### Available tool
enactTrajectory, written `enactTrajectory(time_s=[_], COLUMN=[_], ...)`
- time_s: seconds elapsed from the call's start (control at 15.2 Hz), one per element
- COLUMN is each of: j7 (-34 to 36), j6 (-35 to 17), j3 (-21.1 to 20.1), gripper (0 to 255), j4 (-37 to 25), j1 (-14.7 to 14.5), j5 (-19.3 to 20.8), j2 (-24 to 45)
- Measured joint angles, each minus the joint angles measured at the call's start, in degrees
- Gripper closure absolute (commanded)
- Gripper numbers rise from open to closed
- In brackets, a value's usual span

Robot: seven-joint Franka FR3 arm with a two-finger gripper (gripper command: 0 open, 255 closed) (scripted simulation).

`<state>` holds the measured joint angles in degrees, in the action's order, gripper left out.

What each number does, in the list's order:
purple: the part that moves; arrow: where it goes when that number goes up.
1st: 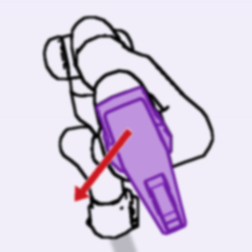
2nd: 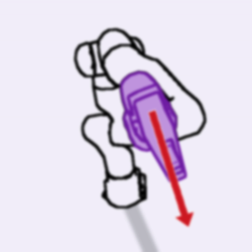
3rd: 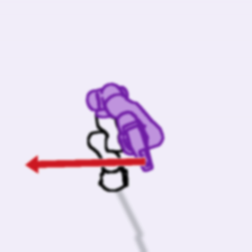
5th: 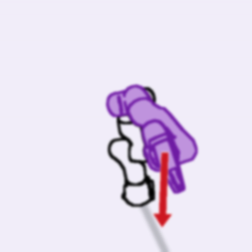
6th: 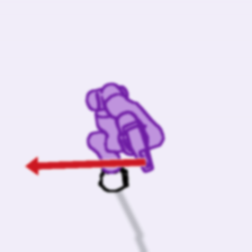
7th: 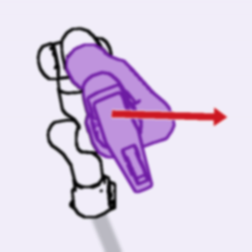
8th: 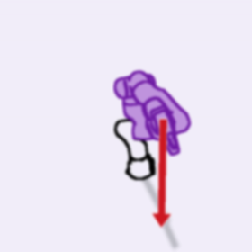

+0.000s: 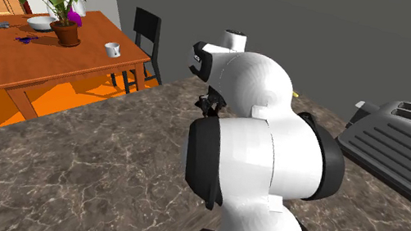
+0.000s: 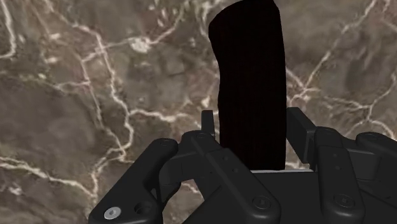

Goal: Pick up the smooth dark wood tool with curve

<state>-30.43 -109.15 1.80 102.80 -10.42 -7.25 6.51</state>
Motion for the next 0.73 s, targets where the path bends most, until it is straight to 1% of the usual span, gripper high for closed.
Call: enactTrajectory(time_s=[0.4, 0.73], j7=[0.27, 0.74], j6=[3.63, 7.49], j3=[0.02, 0.03], gripper=[255, 255], j4=[-2.85, -6.87], j1=[0.04, 0.05], j5=[0.10, 0.21], j2=[-0.52, -0.40])
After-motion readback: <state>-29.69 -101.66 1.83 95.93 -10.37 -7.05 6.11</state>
